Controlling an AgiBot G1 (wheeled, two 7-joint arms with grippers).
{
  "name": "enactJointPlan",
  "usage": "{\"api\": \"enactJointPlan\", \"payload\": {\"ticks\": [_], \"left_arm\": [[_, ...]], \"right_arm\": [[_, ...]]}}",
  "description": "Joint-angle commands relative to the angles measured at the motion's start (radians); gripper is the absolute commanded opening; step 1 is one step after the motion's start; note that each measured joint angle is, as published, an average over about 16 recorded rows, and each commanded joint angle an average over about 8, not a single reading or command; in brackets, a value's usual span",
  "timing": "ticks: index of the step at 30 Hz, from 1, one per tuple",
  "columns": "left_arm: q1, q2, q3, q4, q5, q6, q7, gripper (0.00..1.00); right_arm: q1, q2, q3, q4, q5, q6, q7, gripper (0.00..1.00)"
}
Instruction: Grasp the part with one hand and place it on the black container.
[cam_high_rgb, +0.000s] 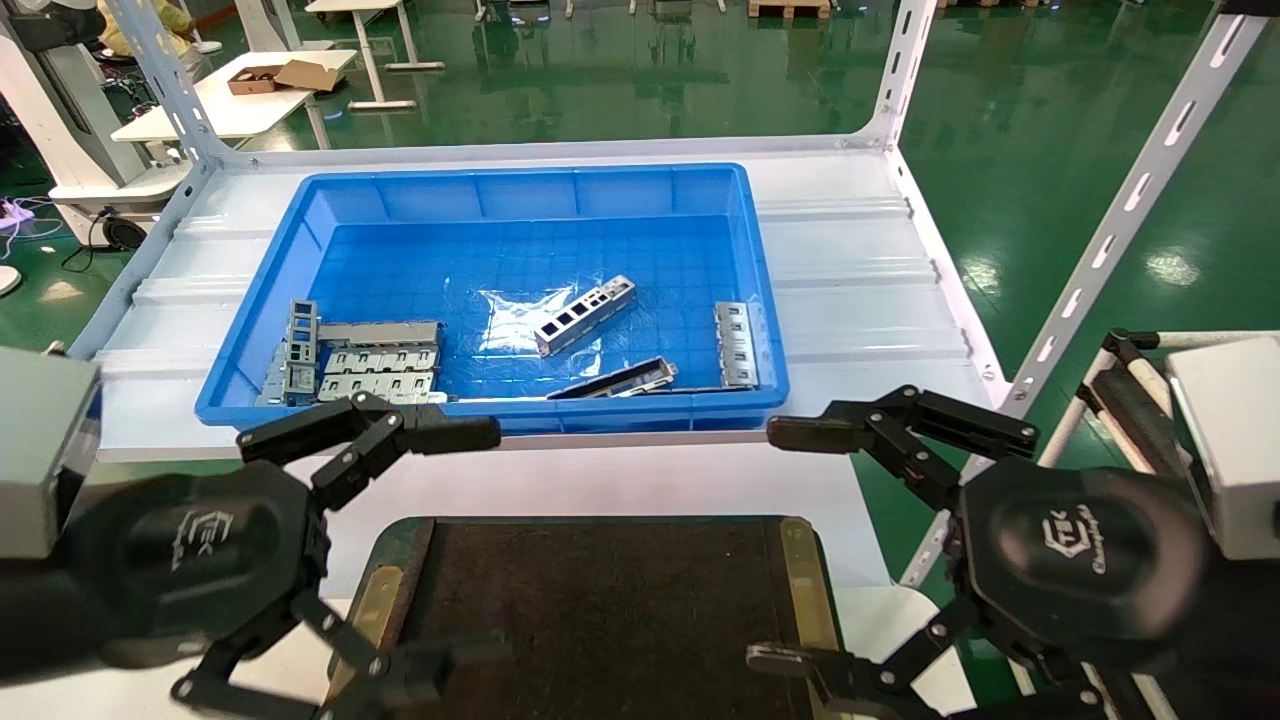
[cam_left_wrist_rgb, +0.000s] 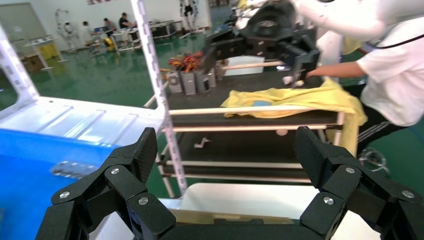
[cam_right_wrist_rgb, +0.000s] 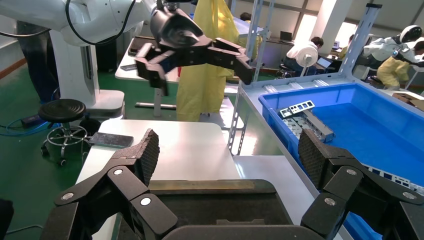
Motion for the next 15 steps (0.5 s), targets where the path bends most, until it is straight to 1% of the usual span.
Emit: {"api": "enactJointPlan", "payload": {"ticks": [1,9,15], "left_arm": [[-0.002,-0.001,-0.001,0.0,0.008,-0.012,0.002,1.0],[-0.057,0.049,0.028,0.031,0.101,-0.119,-0.024,1.0],[-0.131,0.131,0.075,0.11,0.215,-0.227,-0.036,1.0]], "right_arm": [[0.0,0.0,0.0,0.0,0.0,0.0,0.0,1.0],[0.0,0.0,0.0,0.0,0.0,0.0,0.0,1.0],[0.0,0.0,-0.001,0.0,0.0,0.0,0.0,1.0]]}}
